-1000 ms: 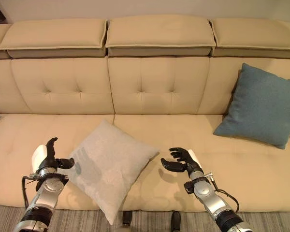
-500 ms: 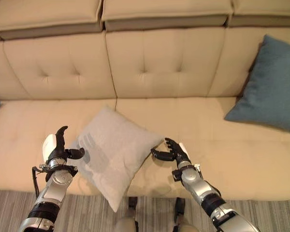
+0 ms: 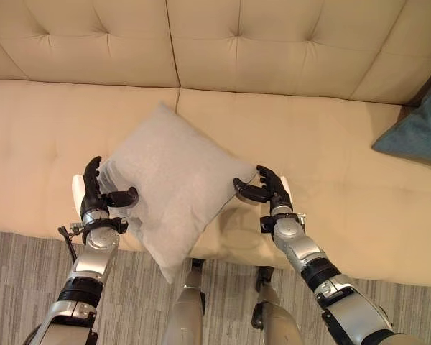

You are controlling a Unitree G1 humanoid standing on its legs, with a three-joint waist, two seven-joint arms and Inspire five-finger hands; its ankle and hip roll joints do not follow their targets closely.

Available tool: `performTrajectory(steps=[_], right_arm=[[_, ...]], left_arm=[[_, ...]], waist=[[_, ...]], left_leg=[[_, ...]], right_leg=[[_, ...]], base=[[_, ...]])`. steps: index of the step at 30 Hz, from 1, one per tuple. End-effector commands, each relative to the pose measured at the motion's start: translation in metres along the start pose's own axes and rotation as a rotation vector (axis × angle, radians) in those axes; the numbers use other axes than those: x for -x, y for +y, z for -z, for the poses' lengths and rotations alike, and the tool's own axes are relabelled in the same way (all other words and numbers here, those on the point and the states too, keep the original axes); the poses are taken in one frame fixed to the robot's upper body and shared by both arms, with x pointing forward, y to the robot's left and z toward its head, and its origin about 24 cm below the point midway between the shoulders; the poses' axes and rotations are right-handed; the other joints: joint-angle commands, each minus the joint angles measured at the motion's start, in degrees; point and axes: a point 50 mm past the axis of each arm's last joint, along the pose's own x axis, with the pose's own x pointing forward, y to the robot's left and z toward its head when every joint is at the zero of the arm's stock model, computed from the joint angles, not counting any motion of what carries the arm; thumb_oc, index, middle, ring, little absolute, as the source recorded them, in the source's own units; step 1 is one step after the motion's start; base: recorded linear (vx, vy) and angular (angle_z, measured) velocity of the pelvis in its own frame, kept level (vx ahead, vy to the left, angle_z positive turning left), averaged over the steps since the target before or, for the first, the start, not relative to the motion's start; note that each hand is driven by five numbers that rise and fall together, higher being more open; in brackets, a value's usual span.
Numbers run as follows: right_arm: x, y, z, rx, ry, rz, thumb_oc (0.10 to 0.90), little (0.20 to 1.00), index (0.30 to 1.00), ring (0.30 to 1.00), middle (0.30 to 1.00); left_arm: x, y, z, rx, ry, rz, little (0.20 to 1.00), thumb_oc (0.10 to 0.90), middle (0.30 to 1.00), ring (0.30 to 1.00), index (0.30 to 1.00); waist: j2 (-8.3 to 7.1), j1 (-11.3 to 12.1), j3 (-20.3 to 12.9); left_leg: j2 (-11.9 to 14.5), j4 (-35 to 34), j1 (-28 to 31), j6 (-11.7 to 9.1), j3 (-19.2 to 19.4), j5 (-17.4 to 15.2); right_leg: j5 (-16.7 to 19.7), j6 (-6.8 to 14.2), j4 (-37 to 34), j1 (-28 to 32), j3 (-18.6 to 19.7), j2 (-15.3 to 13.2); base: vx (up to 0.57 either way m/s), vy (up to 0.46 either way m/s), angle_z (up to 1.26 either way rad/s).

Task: Pick up all the scattered cushions and arrange them neatly on the sofa.

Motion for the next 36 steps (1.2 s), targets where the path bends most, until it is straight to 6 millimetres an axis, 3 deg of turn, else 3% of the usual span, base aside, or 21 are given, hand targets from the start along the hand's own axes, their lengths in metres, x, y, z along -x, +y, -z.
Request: performTrajectory(steps=[1, 9, 10, 11, 12, 13, 14, 15, 17, 18, 20, 21, 24, 27, 29, 32, 33, 34, 36], right_arm=[[0.0, 0.036, -0.074, -0.209, -0.272, -0.146, 0.8, 0.9, 0.9, 0.9, 0.9], [0.006, 0.073, -0.084, -0.242, -0.257, -0.285, 0.8, 0.9, 0.9, 0.9, 0.9], [0.008, 0.086, -0.082, -0.233, -0.23, -0.334, 0.8, 0.9, 0.9, 0.9, 0.9], [0.008, 0.086, -0.082, -0.233, -0.23, -0.334, 0.8, 0.9, 0.9, 0.9, 0.9], [0.009, 0.092, -0.08, -0.233, -0.212, -0.356, 0.8, 0.9, 0.9, 0.9, 0.9], [0.011, 0.099, -0.078, -0.237, -0.201, -0.385, 0.773, 0.86, 0.86, 0.86, 0.86], [0.012, 0.102, -0.079, -0.237, -0.202, -0.397, 0.471, 0.406, 0.406, 0.406, 0.406], [0.013, 0.105, -0.079, -0.229, -0.2, -0.414, 0.4, 0.3, 0.3, 0.3, 0.3], [0.016, 0.111, -0.075, -0.211, -0.194, -0.442, 0.4, 0.3, 0.3, 0.3, 0.3], [0.019, 0.118, -0.07, -0.19, -0.171, -0.456, 0.4, 0.3, 0.3, 0.3, 0.3], [0.021, 0.122, -0.069, -0.175, -0.173, -0.461, 0.4, 0.3, 0.3, 0.3, 0.3], [0.021, 0.122, -0.069, -0.174, -0.173, -0.461, 0.4, 0.3, 0.3, 0.3, 0.3], [0.025, 0.125, -0.065, -0.182, -0.176, -0.467, 0.4, 0.3, 0.3, 0.3, 0.3], [0.026, 0.121, -0.063, -0.195, -0.19, -0.44, 0.4, 0.3, 0.3, 0.3, 0.3], [0.026, 0.113, -0.065, -0.204, -0.219, -0.408, 0.4, 0.3, 0.3, 0.3, 0.3], [0.034, 0.088, -0.05, -0.231, -0.25, -0.339, 0.4, 0.3, 0.3, 0.3, 0.3], [0.034, 0.088, -0.05, -0.231, -0.25, -0.339, 0.4, 0.3, 0.3, 0.3, 0.3], [0.039, 0.072, -0.045, -0.215, -0.28, -0.31, 0.4, 0.3, 0.3, 0.3, 0.3], [0.04, 0.061, -0.041, -0.197, -0.288, -0.285, 0.4, 0.3, 0.3, 0.3, 0.3]], left_arm=[[-0.006, -0.006, -0.031, 0.106, -0.113, 0.046, 0.9, 0.8, 0.9, 0.9, 0.9], [0.002, -0.035, -0.027, 0.167, -0.06, 0.239, 0.9, 0.8, 0.9, 0.9, 0.9], [0.006, -0.044, -0.025, 0.167, -0.052, 0.307, 0.761, 0.707, 0.761, 0.761, 0.761], [0.006, -0.044, -0.025, 0.167, -0.052, 0.307, 0.573, 0.582, 0.573, 0.573, 0.573], [0.009, -0.047, -0.024, 0.195, -0.044, 0.336, 0.3, 0.4, 0.3, 0.3, 0.3], [0.013, -0.054, -0.026, 0.2, -0.056, 0.358, 0.3, 0.4, 0.3, 0.3, 0.3], [0.015, -0.06, -0.027, 0.211, -0.055, 0.385, 0.3, 0.4, 0.3, 0.3, 0.3], [0.022, -0.071, -0.023, 0.25, -0.024, 0.438, 0.3, 0.4, 0.3, 0.3, 0.3], [0.032, -0.092, -0.025, 0.277, -0.004, 0.529, 0.3, 0.4, 0.3, 0.3, 0.3], [0.046, -0.118, -0.027, 0.319, 0.03, 0.612, 0.3, 0.4, 0.3, 0.3, 0.3], [0.054, -0.128, -0.016, 0.313, 0.082, 0.651, 0.3, 0.4, 0.3, 0.3, 0.3], [0.054, -0.128, -0.016, 0.313, 0.082, 0.651, 0.3, 0.4, 0.3, 0.3, 0.3], [0.058, -0.132, 0.013, 0.258, 0.203, 0.641, 0.3, 0.4, 0.3, 0.3, 0.3], [0.058, -0.133, 0.014, 0.268, 0.207, 0.629, 0.3, 0.4, 0.3, 0.3, 0.3], [0.06, -0.13, 0.006, 0.325, 0.161, 0.636, 0.3, 0.4, 0.3, 0.3, 0.3], [0.076, -0.114, 0.03, 0.366, 0.201, 0.634, 0.3, 0.4, 0.3, 0.3, 0.3], [0.076, -0.114, 0.03, 0.366, 0.202, 0.634, 0.3, 0.4, 0.3, 0.3, 0.3], [0.077, -0.112, 0.035, 0.403, 0.229, 0.567, 0.3, 0.4, 0.3, 0.3, 0.3], [0.079, -0.112, 0.037, 0.41, 0.237, 0.549, 0.3, 0.4, 0.3, 0.3, 0.3]], waist=[[-3.38, 0.4, -0.3], [-2.9, 1.5, 1.4], [-2.51, 1.9, 1.8], [-2.51, 1.9, 1.8], [-2.38, 2.1, 2.0], [-2.24, 2.4, 2.1], [-2.18, 2.5, 2.2], [-2.13, 2.5, 2.3], [-2.11, 2.4, 2.4], [-2.25, 2.3, 2.5], [-2.41, 2.2, 2.3], [-2.4, 2.2, 2.3], [-3.01, 1.9, 1.7], [-3.24, 1.6, 1.3], [-3.3, 1.5, 1.0], [-3.71, 0.7, -1.2], [-3.7, 0.7, -1.2], [-4.17, 0.0, -1.8], [-4.33, -0.4, -1.8]], left_leg=[[-1.7, 0.0, -2.0, -1.0, 0.0, -3.3], [-1.7, 0.2, -1.6, -1.1, -0.2, -3.1], [-1.8, 0.3, -1.4, -1.0, -0.2, -3.0], [-1.8, 0.3, -1.4, -1.0, -0.2, -3.0], [-1.8, 0.4, -1.4, -1.0, -0.2, -3.0], [-1.9, 0.5, -1.3, -1.0, -0.4, -3.0], [-2.0, 0.5, -1.3, -1.0, -0.5, -2.9], [-2.1, 0.6, -1.3, -1.0, -0.5, -2.9], [-2.2, 0.7, -1.3, -0.9, -0.7, -2.9], [-2.3, 0.8, -1.3, -0.8, -1.1, -2.9], [-2.4, 0.9, -1.4, -0.7, -1.5, -2.9], [-2.4, 0.9, -1.4, -0.7, -1.5, -2.9], [-2.4, 1.0, -0.9, -0.6, -1.8, -3.3], [-2.6, 1.2, -0.3, -0.2, -2.0, -3.7], [-2.7, 1.5, 0.2, 0.1, -2.1, -4.0], [-3.4, 3.8, 2.0, 1.4, -2.2, -6.5], [-3.4, 3.8, 2.0, 1.4, -2.2, -6.5], [-3.9, 6.5, 2.5, 2.2, -2.2, -8.3], [-4.2, 8.1, 2.7, 2.6, -2.1, -9.2]], right_leg=[[-3.4, 3.4, 0.6, 1.9, 1.3, -4.4], [-3.2, 3.3, 0.7, 2.6, 1.0, -4.4], [-3.0, 3.3, 0.7, 2.9, 0.8, -4.5], [-3.0, 3.3, 0.7, 2.9, 0.8, -4.5], [-3.0, 3.3, 0.7, 3.0, 0.8, -4.5], [-3.1, 3.3, 0.7, 3.1, 0.6, -4.5], [-3.1, 3.3, 0.8, 3.3, 0.4, -4.5], [-3.1, 3.3, 0.9, 3.4, 0.3, -4.6], [-3.2, 3.4, 1.1, 3.6, 0.0, -4.7], [-3.3, 3.5, 1.3, 4.0, -0.5, -4.8], [-3.5, 3.5, 1.5, 4.2, -0.9, -4.8], [-3.5, 3.5, 1.5, 4.2, -0.9, -4.8], [-3.9, 3.6, 1.8, 4.7, -1.0, -4.8], [-4.2, 3.6, 2.3, 5.3, -1.1, -5.0], [-4.5, 3.6, 2.6, 5.9, -1.2, -5.2], [-5.7, 3.9, 4.1, 8.3, -1.2, -6.2], [-5.7, 3.9, 4.1, 8.3, -1.2, -6.2], [-6.5, 4.0, 5.7, 9.3, -1.0, -6.9], [-7.0, 4.0, 6.4, 9.8, -0.8, -7.3]], base=[[0.0, 0.0, 0.0], [-0.01, 0.002, 0.05], [0.0, 0.0, 0.0], [0.0, 0.0, 0.0], [0.0, 0.0, 0.0], [0.0, 0.0, 0.0], [0.0, 0.0, 0.0], [0.0, 0.008, 0.03], [-0.01, 0.009, 0.03], [-0.02, 0.006, 0.06], [0.0, -0.002, 0.13], [0.01, -0.001, 0.18], [0.01, 0.001, 0.11], [0.0, 0.0, 0.0], [0.0, 0.002, 0.02], [0.05, 0.046, 0.08], [0.03, 0.049, 0.09], [0.01, 0.037, 0.11], [-0.01, 0.059, 0.09]])
